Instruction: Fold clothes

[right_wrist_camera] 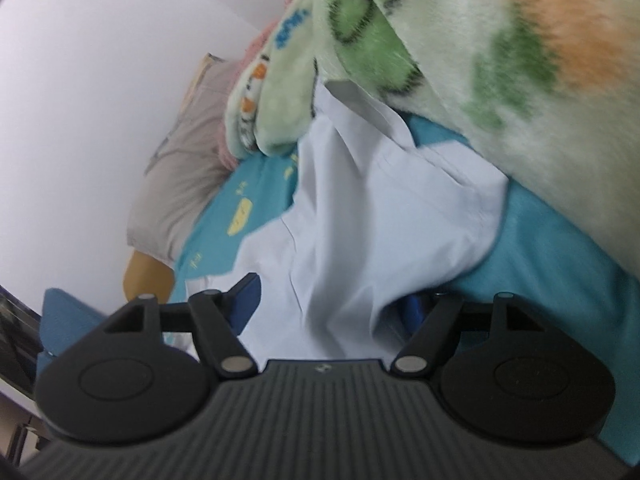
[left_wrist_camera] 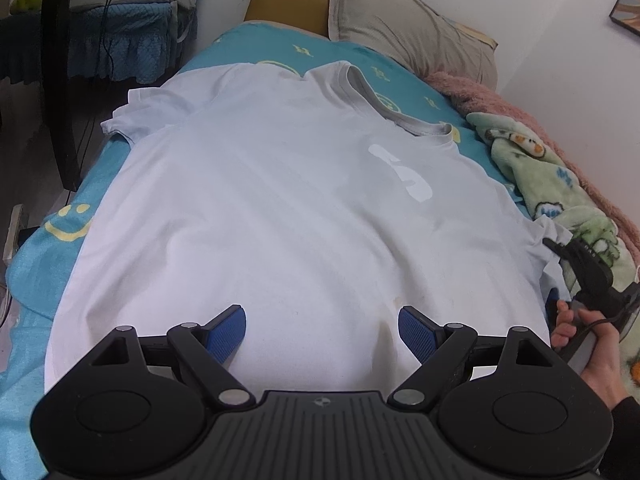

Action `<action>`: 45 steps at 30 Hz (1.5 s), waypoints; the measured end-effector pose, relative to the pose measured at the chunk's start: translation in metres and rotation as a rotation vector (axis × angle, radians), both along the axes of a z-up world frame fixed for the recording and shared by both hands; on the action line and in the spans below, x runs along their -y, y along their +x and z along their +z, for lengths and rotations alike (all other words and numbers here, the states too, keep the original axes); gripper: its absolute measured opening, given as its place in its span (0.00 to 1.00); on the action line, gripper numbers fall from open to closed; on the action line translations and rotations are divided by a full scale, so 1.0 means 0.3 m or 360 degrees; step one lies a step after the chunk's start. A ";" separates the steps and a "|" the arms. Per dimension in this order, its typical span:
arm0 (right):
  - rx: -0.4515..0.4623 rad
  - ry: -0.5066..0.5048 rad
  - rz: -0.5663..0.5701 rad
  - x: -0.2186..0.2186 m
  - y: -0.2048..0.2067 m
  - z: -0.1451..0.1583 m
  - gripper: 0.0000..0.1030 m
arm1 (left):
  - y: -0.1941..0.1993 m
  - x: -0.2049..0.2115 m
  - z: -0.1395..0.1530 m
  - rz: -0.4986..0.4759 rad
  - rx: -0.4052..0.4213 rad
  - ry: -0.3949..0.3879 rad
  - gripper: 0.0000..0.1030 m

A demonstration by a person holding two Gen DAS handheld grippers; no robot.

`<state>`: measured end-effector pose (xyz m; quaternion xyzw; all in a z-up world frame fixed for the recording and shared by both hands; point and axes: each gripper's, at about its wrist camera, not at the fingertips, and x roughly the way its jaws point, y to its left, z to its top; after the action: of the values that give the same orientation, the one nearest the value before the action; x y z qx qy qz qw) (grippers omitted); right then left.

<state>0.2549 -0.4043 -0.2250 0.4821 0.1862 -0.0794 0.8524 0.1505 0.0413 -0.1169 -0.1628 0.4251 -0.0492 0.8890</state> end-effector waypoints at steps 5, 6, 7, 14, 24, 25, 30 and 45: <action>0.0070 -0.0079 -0.0026 0.031 0.073 0.007 0.71 | 0.005 0.010 -0.001 -0.0004 0.0003 0.0010 0.83; 0.0065 -0.0103 -0.0029 0.032 0.094 0.010 0.71 | 0.006 0.011 -0.002 -0.0003 0.0004 0.0014 0.83; 0.0057 -0.0129 -0.0030 0.032 0.117 0.014 0.71 | 0.010 0.013 -0.004 0.0001 0.0002 0.0017 0.83; -0.0157 -0.0465 0.0085 -0.028 0.268 0.128 0.10 | 0.031 0.015 0.012 0.0028 0.0008 -0.0010 0.83; -0.0113 -0.1004 0.0043 -0.278 0.223 0.495 0.08 | -0.015 -0.056 0.119 0.0101 0.0147 -0.0061 0.83; -0.0114 -0.1065 0.0042 -0.323 0.222 0.528 0.08 | -0.021 -0.070 0.132 0.0116 0.0162 -0.0071 0.83; -0.0098 -0.1365 0.0104 -0.595 0.228 0.603 0.07 | -0.049 -0.158 0.189 0.0199 0.0219 -0.0093 0.83; -0.0207 -0.1863 0.0746 -1.228 0.435 0.266 0.11 | 0.030 -0.354 0.148 0.0412 0.0137 -0.0084 0.83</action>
<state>0.3855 -0.0358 -0.1451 -0.1232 0.2639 -0.0085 0.9566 0.1596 0.1476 -0.0725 -0.2375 0.3606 0.0477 0.9007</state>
